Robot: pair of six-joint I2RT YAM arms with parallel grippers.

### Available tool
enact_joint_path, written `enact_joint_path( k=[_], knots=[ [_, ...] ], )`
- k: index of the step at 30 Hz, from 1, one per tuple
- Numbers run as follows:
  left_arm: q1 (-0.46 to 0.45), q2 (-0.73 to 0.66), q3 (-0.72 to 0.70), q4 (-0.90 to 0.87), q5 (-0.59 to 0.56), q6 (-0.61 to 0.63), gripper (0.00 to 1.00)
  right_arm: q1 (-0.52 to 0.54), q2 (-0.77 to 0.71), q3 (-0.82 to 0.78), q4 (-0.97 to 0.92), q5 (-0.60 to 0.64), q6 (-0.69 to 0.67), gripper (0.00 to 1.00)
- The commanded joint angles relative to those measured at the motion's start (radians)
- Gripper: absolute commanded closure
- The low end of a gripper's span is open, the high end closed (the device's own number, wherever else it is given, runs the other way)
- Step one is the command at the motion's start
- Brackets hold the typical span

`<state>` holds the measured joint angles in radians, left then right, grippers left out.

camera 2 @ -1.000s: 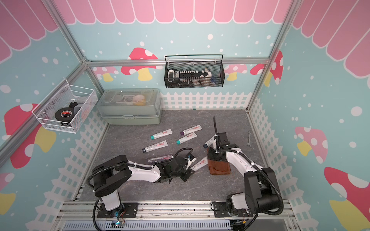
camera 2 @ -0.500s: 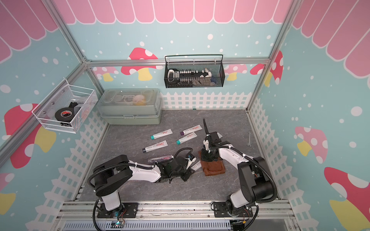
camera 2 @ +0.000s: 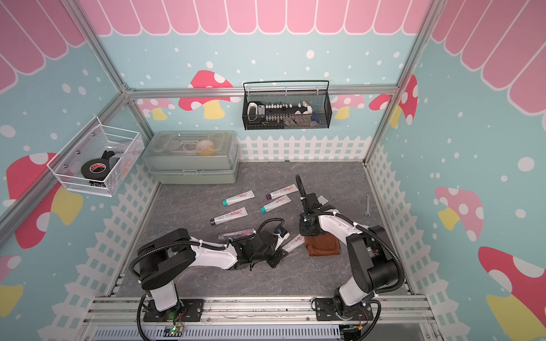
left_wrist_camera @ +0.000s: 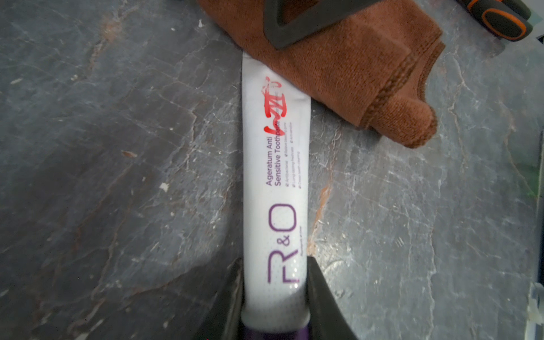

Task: Wipe the surface of the toothpaste tube
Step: Wipe the dirt from the toothpaste tube.

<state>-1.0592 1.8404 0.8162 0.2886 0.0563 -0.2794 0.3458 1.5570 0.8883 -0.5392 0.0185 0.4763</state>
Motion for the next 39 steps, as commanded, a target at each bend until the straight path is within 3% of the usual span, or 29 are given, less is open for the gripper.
enact_joint_path(
  k=[1,7,11,17,22,30,39],
  knots=[
    [-0.026,0.032,0.010,-0.054,0.019,0.013,0.82,-0.007,-0.081,-0.028,-0.048,0.002,0.010,0.90],
    [-0.038,0.044,0.024,-0.064,0.009,0.020,0.82,-0.007,-0.224,-0.036,-0.058,-0.136,0.012,0.90],
    [-0.039,0.048,0.031,-0.070,-0.009,0.020,0.82,-0.004,-0.207,-0.066,-0.030,-0.252,0.017,0.90],
    [-0.037,0.046,0.038,-0.080,-0.045,0.019,0.82,0.000,-0.171,-0.165,0.036,-0.287,0.039,0.90],
    [-0.024,0.049,0.041,-0.086,-0.047,0.020,0.82,0.016,-0.139,-0.180,0.027,-0.212,0.040,0.90],
    [-0.016,0.032,0.019,-0.071,-0.047,0.014,0.83,0.035,-0.016,-0.120,-0.024,0.019,0.021,0.90],
    [-0.005,0.013,-0.017,-0.048,-0.046,0.004,0.83,0.030,-0.027,-0.098,-0.049,0.100,0.048,0.89]
  ],
)
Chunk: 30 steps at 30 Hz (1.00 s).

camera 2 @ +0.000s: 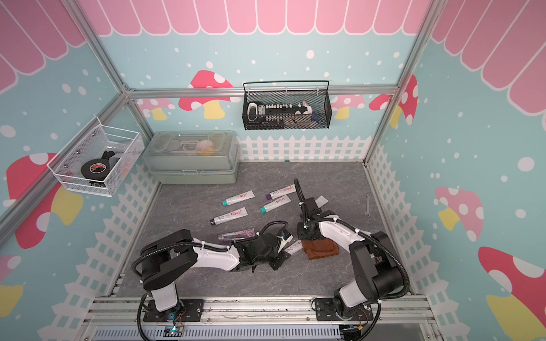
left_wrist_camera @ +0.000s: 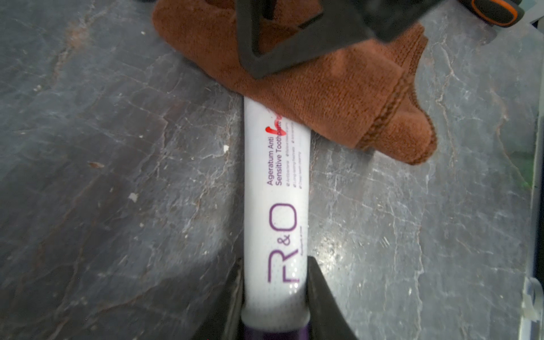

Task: Wipe the surface of the toothpaste tube
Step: Wipe the dirt from the toothpaste tube.

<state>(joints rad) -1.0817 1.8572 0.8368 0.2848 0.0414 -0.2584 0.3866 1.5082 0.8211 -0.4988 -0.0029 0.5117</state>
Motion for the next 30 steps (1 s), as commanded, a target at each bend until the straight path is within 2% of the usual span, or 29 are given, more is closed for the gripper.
enact_joint_path(
  k=[1,7,14,18,24,30],
  knots=[
    [0.018,-0.007,-0.040,-0.042,-0.031,-0.018,0.83,-0.013,0.016,-0.030,-0.089,0.124,0.014,0.89],
    [0.018,-0.017,-0.051,-0.039,-0.037,-0.018,0.83,-0.052,-0.019,-0.030,-0.081,0.077,-0.001,0.89],
    [0.022,-0.021,-0.051,-0.045,-0.042,-0.017,0.83,-0.054,-0.102,-0.043,-0.038,-0.205,-0.023,0.89],
    [0.022,-0.010,-0.042,-0.049,-0.039,-0.015,0.83,-0.042,-0.163,-0.055,-0.044,-0.303,-0.012,0.89],
    [0.024,0.012,-0.024,-0.052,-0.030,-0.015,0.83,-0.018,-0.140,-0.072,-0.044,-0.289,-0.008,0.89],
    [0.024,0.011,-0.018,-0.054,-0.024,-0.016,0.83,0.040,-0.051,-0.019,-0.084,-0.134,-0.019,0.89]
  ],
)
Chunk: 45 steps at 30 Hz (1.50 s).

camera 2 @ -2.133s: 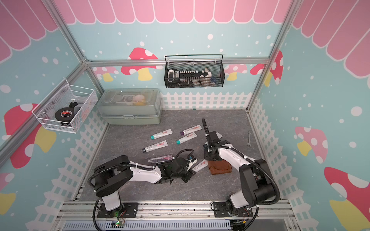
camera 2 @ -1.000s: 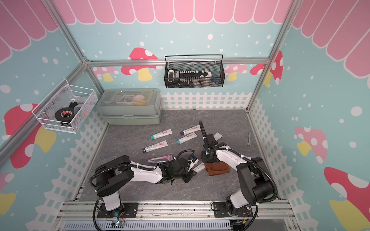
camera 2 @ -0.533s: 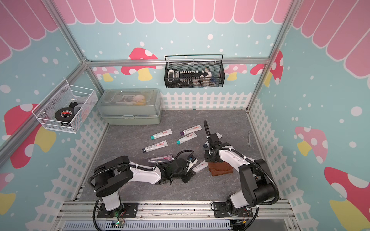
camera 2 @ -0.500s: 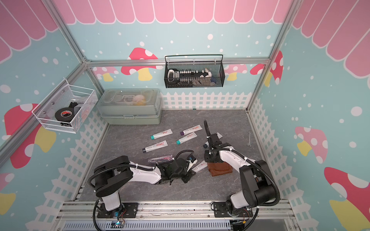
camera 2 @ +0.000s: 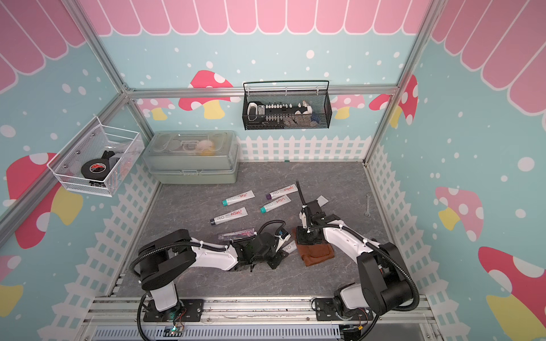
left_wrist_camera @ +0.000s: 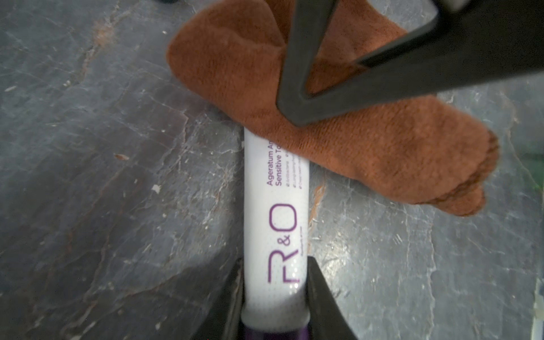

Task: Wipe the surface of the toothpaste tube
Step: Wipe the dirt from the toothpaste tube.

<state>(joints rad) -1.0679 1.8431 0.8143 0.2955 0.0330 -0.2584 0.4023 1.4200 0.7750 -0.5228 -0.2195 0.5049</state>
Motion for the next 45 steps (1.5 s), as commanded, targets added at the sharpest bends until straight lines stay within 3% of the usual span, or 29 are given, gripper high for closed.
enact_joint_path(
  k=[1,8,13,16,24,27,33,45],
  knots=[
    [0.010,0.027,0.004,-0.065,-0.015,-0.016,0.83,0.031,0.052,0.038,-0.069,0.107,-0.015,0.89],
    [0.010,0.015,-0.011,-0.057,-0.024,-0.019,0.83,0.049,0.115,0.113,-0.191,0.408,-0.023,0.90],
    [0.010,0.007,-0.024,-0.050,-0.024,-0.023,0.83,0.047,0.153,0.152,-0.196,0.439,-0.025,0.90],
    [0.011,0.008,-0.024,-0.050,-0.025,-0.024,0.83,0.044,0.136,0.161,-0.167,0.384,-0.025,0.90],
    [0.010,0.011,-0.027,-0.044,-0.025,-0.024,0.83,0.044,-0.016,0.122,-0.069,0.004,-0.034,0.89],
    [0.010,0.015,-0.026,-0.042,-0.027,-0.024,0.83,0.047,-0.005,0.100,-0.065,-0.029,-0.034,0.89],
    [0.011,0.009,-0.034,-0.032,-0.036,-0.026,0.84,0.050,0.062,0.056,-0.090,0.067,-0.041,0.89],
    [0.025,-0.008,-0.065,0.009,-0.033,-0.040,0.83,0.078,0.218,0.102,-0.159,0.394,-0.028,0.90]
  ],
)
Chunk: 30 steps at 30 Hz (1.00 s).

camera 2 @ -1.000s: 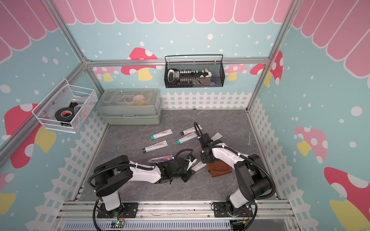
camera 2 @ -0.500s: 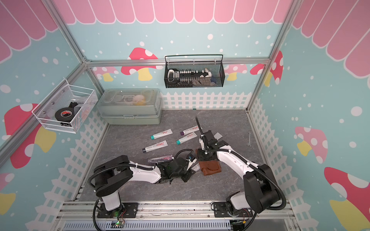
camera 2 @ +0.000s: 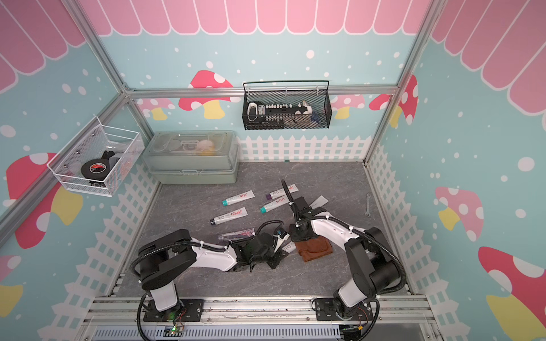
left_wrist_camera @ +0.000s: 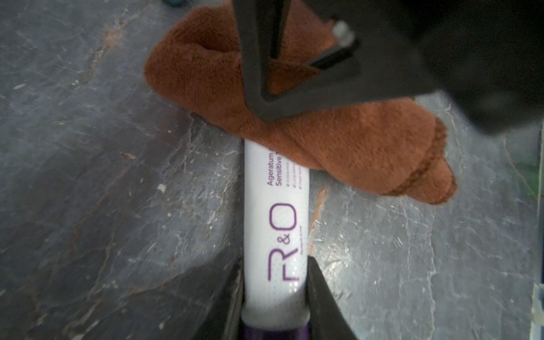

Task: Wipe the surface of the toothpaste tube
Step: Wipe the dirt from the toothpaste tube.

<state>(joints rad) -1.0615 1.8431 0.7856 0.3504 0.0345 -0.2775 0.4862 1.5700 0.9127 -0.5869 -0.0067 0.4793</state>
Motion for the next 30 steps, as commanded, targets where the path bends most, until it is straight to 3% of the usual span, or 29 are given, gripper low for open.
enact_joint_path(
  k=[1,6,11,20,23,26,30],
  knots=[
    [0.020,-0.011,-0.041,-0.042,-0.035,-0.023,0.83,-0.006,0.074,-0.032,-0.098,0.199,0.000,0.90],
    [0.024,-0.016,-0.048,-0.037,-0.033,-0.025,0.83,-0.007,0.098,-0.018,-0.107,0.227,0.011,0.90],
    [0.024,-0.013,-0.048,-0.038,-0.031,-0.025,0.83,-0.036,0.014,-0.028,-0.099,0.246,0.029,0.90],
    [0.024,-0.007,-0.040,-0.044,-0.025,-0.023,0.83,-0.058,-0.137,-0.041,-0.022,-0.140,0.000,0.89],
    [0.025,-0.003,-0.037,-0.044,-0.023,-0.022,0.83,-0.050,-0.145,-0.052,-0.003,-0.205,0.011,0.89],
    [0.025,0.003,-0.031,-0.045,-0.021,-0.023,0.83,-0.040,-0.124,-0.062,0.005,-0.203,0.015,0.89],
    [0.025,0.002,-0.029,-0.045,-0.021,-0.023,0.83,-0.026,-0.056,-0.049,-0.036,-0.088,-0.001,0.90]
  ],
)
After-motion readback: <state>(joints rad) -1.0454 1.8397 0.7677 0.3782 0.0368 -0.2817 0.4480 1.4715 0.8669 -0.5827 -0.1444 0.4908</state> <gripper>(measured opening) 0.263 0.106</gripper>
